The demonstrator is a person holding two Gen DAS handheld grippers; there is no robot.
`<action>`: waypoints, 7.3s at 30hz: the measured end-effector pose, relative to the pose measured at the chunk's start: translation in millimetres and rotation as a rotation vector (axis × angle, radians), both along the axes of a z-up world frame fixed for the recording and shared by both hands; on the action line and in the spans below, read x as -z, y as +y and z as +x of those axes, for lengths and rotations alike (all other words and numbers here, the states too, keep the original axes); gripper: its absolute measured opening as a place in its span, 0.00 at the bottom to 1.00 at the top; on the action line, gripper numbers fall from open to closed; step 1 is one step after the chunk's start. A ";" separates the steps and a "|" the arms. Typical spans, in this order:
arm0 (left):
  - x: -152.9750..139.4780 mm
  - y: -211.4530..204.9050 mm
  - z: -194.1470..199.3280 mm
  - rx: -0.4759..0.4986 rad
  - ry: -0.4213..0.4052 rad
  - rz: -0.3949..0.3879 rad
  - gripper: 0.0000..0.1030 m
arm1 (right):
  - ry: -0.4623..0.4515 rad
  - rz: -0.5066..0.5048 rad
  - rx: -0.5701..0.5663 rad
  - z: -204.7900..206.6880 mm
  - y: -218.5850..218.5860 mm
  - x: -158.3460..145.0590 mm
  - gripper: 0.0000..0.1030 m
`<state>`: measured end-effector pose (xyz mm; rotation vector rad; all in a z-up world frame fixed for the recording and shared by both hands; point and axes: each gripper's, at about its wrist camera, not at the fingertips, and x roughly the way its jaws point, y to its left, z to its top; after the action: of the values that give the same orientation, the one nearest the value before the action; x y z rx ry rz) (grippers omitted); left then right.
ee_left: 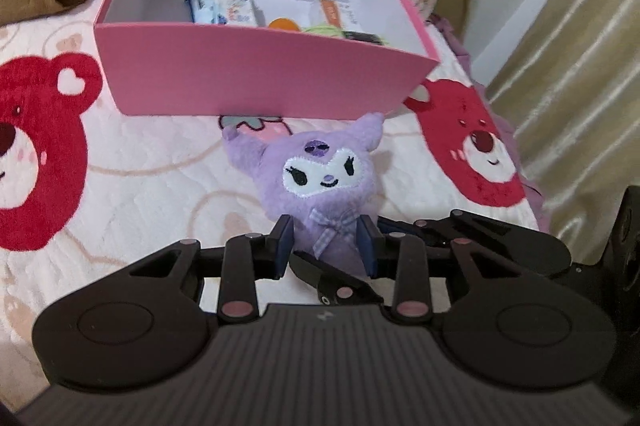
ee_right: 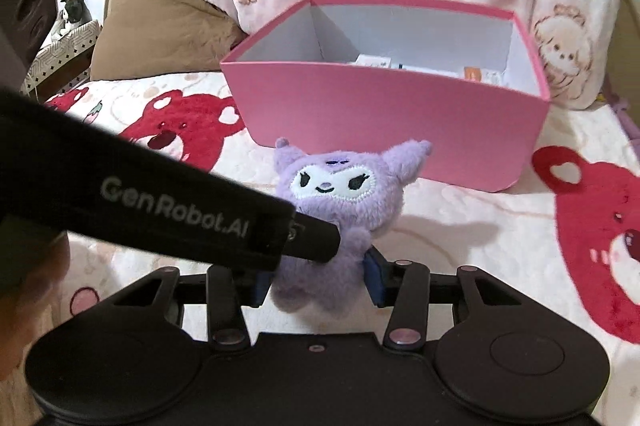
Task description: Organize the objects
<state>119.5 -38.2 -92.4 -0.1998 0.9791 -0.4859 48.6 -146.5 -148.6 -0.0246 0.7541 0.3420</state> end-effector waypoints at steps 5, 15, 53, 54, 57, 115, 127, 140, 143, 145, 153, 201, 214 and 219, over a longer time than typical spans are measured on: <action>-20.6 -2.7 -18.7 0.044 -0.061 -0.003 0.31 | -0.036 0.035 -0.001 -13.6 -8.1 -16.0 0.49; -61.6 11.2 -16.1 0.035 -0.129 -0.018 0.30 | -0.125 0.033 -0.034 -17.4 -5.9 -56.5 0.47; -47.3 5.9 229.4 -0.079 -0.021 -0.145 0.30 | 0.032 -0.166 -0.329 255.8 -19.9 -73.0 0.45; -41.5 5.6 233.4 -0.081 -0.016 -0.150 0.30 | 0.044 -0.169 -0.332 259.6 -20.4 -69.6 0.45; -27.7 2.1 241.2 -0.090 -0.010 -0.147 0.30 | 0.080 -0.184 -0.342 269.9 -21.8 -59.2 0.43; -54.6 11.8 201.1 -0.210 -0.028 -0.024 0.62 | 0.114 -0.002 -0.010 235.7 -68.2 -80.5 0.41; -128.1 21.6 112.1 -0.253 -0.098 0.175 0.95 | 0.041 -0.021 0.010 142.8 -75.9 -153.5 0.51; -161.2 43.2 17.0 -0.278 -0.129 0.147 1.00 | -0.009 0.003 0.146 53.6 -73.5 -178.6 0.67; -149.0 49.7 9.0 -0.296 -0.095 0.149 1.00 | -0.003 -0.016 0.177 41.9 -69.5 -169.9 0.70; -140.9 51.0 5.8 -0.301 -0.093 0.174 1.00 | 0.000 -0.021 0.188 37.3 -67.1 -164.2 0.77; -109.9 41.2 10.7 -0.269 -0.060 0.290 1.00 | 0.026 -0.013 0.276 40.3 -63.3 -150.2 0.93; -82.8 37.7 16.1 -0.247 0.018 0.380 1.00 | 0.182 -0.085 0.326 41.5 -55.6 -119.1 0.93; -81.9 28.2 15.1 -0.227 0.011 0.399 1.00 | 0.198 -0.052 0.341 40.3 -63.4 -118.2 0.93; -82.4 28.2 15.3 -0.226 0.009 0.404 1.00 | 0.202 -0.052 0.348 40.4 -66.8 -116.4 0.93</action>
<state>134.9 -10.0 -10.0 0.0516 1.0288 -0.0749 89.0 -213.3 -32.2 0.0924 0.9498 -0.0077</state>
